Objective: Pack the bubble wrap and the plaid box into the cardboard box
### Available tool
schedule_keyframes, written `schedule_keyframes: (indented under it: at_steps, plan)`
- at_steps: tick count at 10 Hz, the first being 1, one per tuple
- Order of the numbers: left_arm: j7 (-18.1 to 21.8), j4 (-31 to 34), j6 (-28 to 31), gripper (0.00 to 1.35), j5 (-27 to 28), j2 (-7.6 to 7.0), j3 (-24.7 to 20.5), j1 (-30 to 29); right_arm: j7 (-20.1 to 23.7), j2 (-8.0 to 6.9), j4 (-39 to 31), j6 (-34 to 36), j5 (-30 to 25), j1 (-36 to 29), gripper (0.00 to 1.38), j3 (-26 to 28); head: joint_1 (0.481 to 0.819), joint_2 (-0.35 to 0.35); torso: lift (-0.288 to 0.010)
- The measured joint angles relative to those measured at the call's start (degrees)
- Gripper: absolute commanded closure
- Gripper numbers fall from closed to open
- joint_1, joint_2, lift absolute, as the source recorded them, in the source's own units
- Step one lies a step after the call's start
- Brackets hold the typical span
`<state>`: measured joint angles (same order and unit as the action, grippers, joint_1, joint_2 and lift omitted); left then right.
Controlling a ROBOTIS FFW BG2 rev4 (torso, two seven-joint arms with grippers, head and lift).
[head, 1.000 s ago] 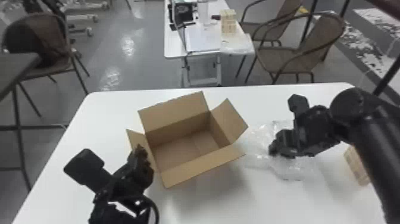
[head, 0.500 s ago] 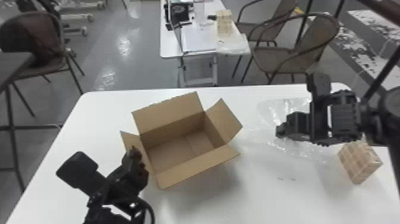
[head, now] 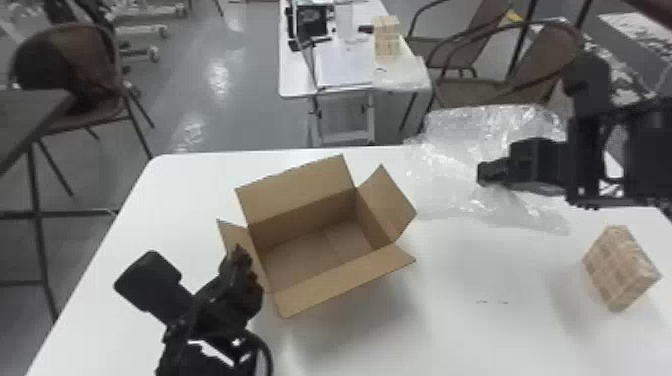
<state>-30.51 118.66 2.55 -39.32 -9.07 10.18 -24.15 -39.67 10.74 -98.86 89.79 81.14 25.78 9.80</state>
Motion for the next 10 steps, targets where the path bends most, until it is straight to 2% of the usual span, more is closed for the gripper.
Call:
schedule_keyframes:
  at_steps: [2, 5, 6, 8, 10]
  plan:
    - [0.0, 0.0, 0.4, 1.22, 0.0, -0.11, 0.1, 0.4, -1.2, 1.08, -0.3, 0.1, 6.2, 2.2, 1.22, -1.1, 0.695, 0.104, -0.098]
    - [0.0, 0.0, 1.1, 1.22, 0.0, -0.37, 0.3, 1.1, -1.2, 1.74, 4.3, 0.1, 11.4, 6.9, 1.22, -7.6, 0.695, 0.146, -0.098]
    - [0.0, 0.0, 1.5, 1.22, 0.0, -0.42, 0.4, 1.5, -1.2, 1.29, 6.6, 0.1, 12.5, 8.1, 1.22, -9.6, 0.695, 0.162, -0.098]
    - [0.0, -0.1, 2.1, 1.22, 0.0, -0.30, 0.6, 2.1, 0.0, -0.55, 10.5, 0.1, 13.5, 9.8, 1.22, -13.6, 0.695, 0.205, -0.098]
    - [0.0, -0.3, 2.7, 1.22, 0.1, -0.06, 0.7, 2.5, 1.8, -1.77, 11.3, 0.1, 13.6, 11.9, 1.22, -16.8, 0.695, 0.238, -0.098]
